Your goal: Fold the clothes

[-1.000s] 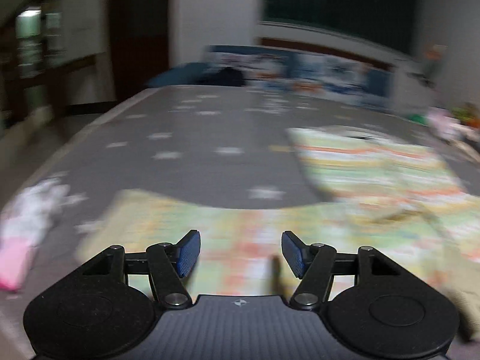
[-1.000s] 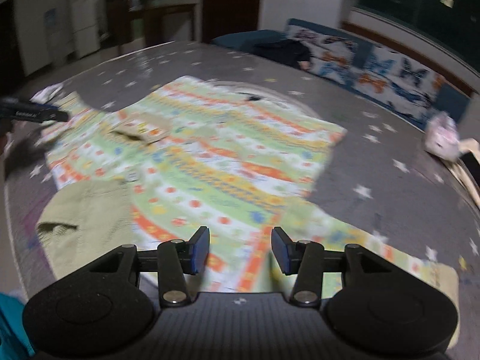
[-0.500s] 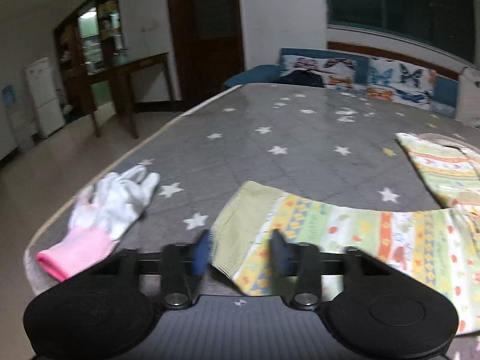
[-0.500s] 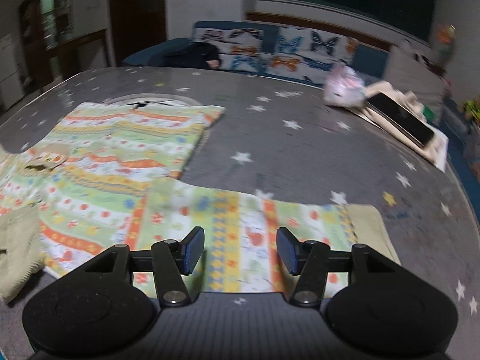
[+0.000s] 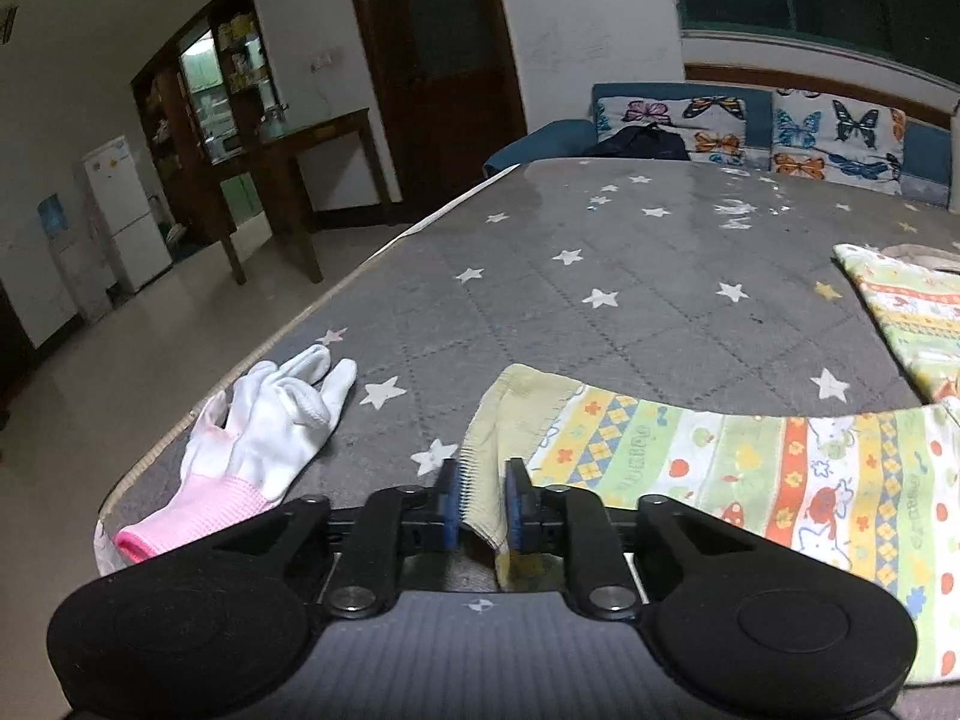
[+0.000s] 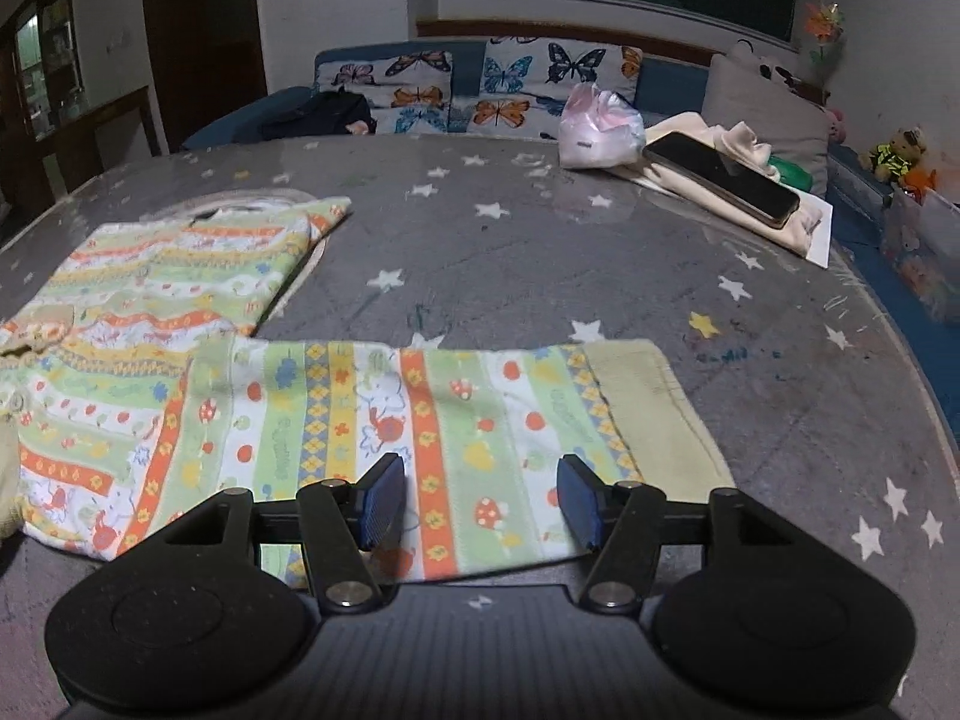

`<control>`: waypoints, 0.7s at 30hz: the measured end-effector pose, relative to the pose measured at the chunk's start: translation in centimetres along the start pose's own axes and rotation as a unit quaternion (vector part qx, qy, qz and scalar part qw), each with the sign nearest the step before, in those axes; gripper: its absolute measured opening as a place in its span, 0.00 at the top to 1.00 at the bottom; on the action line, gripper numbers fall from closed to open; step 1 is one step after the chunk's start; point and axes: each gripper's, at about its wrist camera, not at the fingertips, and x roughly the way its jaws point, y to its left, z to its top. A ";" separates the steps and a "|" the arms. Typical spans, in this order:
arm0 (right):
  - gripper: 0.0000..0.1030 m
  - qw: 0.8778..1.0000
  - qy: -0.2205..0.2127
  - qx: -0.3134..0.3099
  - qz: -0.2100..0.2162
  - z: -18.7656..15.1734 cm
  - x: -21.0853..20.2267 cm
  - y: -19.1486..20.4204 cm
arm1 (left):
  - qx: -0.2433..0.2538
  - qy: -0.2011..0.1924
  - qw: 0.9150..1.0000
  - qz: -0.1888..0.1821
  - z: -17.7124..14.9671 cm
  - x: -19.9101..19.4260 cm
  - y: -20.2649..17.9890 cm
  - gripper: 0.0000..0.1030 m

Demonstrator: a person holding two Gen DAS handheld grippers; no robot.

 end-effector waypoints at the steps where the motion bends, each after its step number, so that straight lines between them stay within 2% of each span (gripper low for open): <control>1: 0.44 1.000 -0.004 0.001 0.000 0.2 0.0 -0.1 | -0.004 0.002 1.000 0.003 0.1 0.0 0.1 0.65; 3: 0.44 1.000 -0.007 0.003 -0.002 0.6 0.1 -0.4 | -0.011 0.004 1.000 0.009 0.3 -0.2 0.4 0.56; 5: 0.44 1.000 -0.008 0.002 -0.003 1.0 0.5 -0.5 | -0.016 0.004 1.000 0.013 0.4 -0.5 0.6 0.53; 7: 0.44 1.000 -0.011 0.002 -0.003 1.5 1.0 -0.6 | -0.018 0.003 1.000 0.016 0.6 -0.9 0.8 0.42; 12: 0.44 1.000 -0.017 0.008 -0.012 2.6 2.7 -1.0 | -0.020 -0.008 0.999 0.027 1.2 -1.9 1.2 0.40; 16: 0.47 0.998 -0.021 0.016 -0.063 2.3 3.6 -1.8 | -0.024 -0.016 0.999 0.022 1.7 -2.9 1.3 0.38; 18: 0.47 0.995 -0.023 0.019 -0.097 2.0 3.3 -2.2 | -0.022 -0.020 0.999 0.014 1.9 -3.3 1.0 0.37; 21: 0.46 0.993 -0.023 0.053 -0.101 1.8 2.9 -3.7 | -0.018 -0.022 0.999 -0.018 2.4 -3.9 -0.5 0.36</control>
